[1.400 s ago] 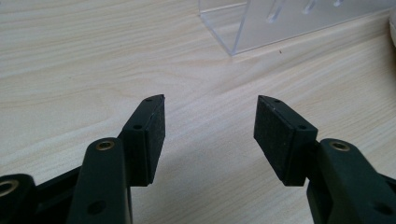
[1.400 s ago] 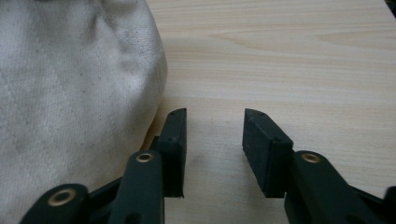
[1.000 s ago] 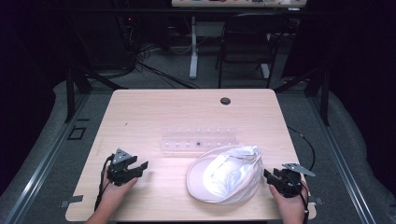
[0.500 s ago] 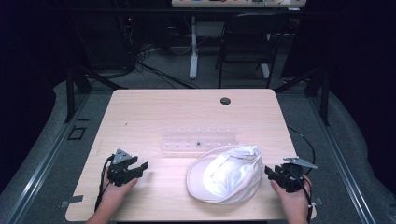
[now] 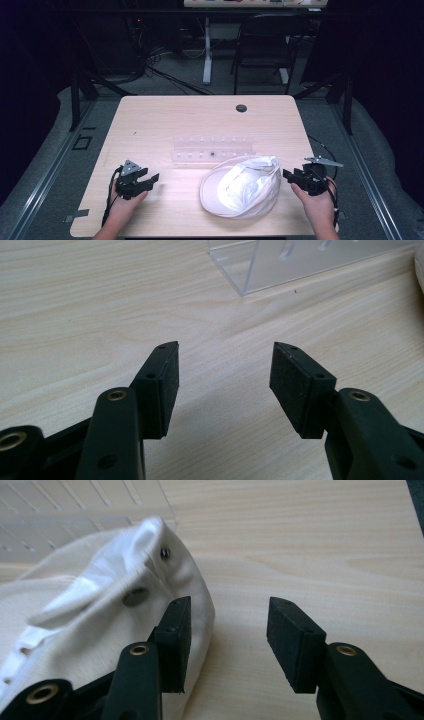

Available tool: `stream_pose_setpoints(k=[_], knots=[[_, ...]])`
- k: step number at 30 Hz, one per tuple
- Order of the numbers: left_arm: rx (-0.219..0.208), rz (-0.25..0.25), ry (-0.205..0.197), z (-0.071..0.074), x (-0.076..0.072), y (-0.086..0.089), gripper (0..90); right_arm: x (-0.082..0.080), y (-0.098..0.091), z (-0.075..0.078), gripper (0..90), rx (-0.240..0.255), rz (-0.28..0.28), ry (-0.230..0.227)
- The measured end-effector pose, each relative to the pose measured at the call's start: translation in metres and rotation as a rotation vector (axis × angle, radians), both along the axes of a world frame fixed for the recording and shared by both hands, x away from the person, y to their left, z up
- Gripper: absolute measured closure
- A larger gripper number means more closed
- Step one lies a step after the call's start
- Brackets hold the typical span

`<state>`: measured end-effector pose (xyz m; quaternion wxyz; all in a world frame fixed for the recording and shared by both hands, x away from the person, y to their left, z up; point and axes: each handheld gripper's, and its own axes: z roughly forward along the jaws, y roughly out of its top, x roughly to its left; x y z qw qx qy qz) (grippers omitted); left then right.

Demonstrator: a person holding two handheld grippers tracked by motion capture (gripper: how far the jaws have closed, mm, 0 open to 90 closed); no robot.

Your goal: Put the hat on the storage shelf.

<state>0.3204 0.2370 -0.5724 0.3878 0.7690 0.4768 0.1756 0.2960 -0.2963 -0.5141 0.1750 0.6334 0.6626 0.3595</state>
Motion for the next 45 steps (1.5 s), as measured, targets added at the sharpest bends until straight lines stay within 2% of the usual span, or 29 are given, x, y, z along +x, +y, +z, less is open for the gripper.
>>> stream_pose_setpoints(k=[4,6,9,12,16,22,25,28,31,38,45], knots=[[0.006,-0.003,0.007,-0.001,0.000,-0.001,45.8,0.006,0.001,0.011,52.6,0.019,0.009,0.011],[0.007,-0.004,0.006,-0.001,0.000,-0.001,45.8,0.007,0.003,0.017,52.1,0.012,0.009,-0.003],[0.007,-0.006,0.007,-0.001,0.000,-0.001,45.8,0.010,0.006,0.027,51.7,0.039,0.010,-0.014],[0.005,-0.007,0.007,-0.001,0.000,-0.001,45.8,0.014,0.013,0.034,49.4,0.051,0.035,-0.013],[0.000,0.000,0.005,-0.001,0.000,-0.001,45.7,0.021,0.022,0.039,48.2,0.033,0.056,-0.009],[-0.004,0.001,0.005,-0.001,0.000,0.001,45.6,0.030,0.031,0.035,47.4,-0.024,0.075,0.053],[-0.006,0.001,0.005,-0.001,0.001,0.001,45.6,0.032,0.033,0.034,47.2,-0.028,0.070,0.047],[-0.011,0.005,0.003,0.000,0.001,0.001,45.6,0.033,0.034,0.033,46.6,-0.032,0.060,0.060],[-0.012,0.009,0.005,0.000,0.001,0.002,45.6,0.035,0.034,0.029,46.0,-0.020,0.056,0.072],[-0.008,0.006,0.005,0.000,0.001,0.002,45.5,0.035,0.040,0.015,45.3,0.014,0.044,0.136],[-0.015,0.012,0.004,-0.001,0.001,0.003,45.5,0.030,0.041,0.016,45.2,0.015,0.062,0.190]])
